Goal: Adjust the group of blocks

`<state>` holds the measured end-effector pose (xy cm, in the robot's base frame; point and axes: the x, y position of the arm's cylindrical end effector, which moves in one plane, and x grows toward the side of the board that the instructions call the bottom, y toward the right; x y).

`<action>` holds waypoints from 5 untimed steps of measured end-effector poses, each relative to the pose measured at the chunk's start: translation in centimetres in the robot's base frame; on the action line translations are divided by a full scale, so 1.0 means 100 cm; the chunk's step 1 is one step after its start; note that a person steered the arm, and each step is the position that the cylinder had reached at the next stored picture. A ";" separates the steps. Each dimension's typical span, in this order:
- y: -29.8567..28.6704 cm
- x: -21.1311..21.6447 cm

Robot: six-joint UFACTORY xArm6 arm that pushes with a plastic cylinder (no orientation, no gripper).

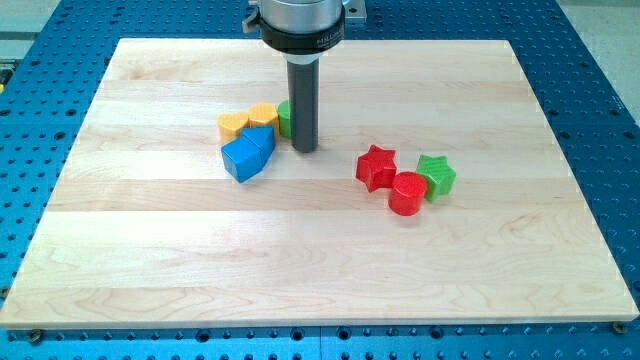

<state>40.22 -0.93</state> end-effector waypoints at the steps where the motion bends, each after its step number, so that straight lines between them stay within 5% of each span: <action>1: 0.015 -0.019; 5: -0.009 -0.039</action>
<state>36.34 -1.80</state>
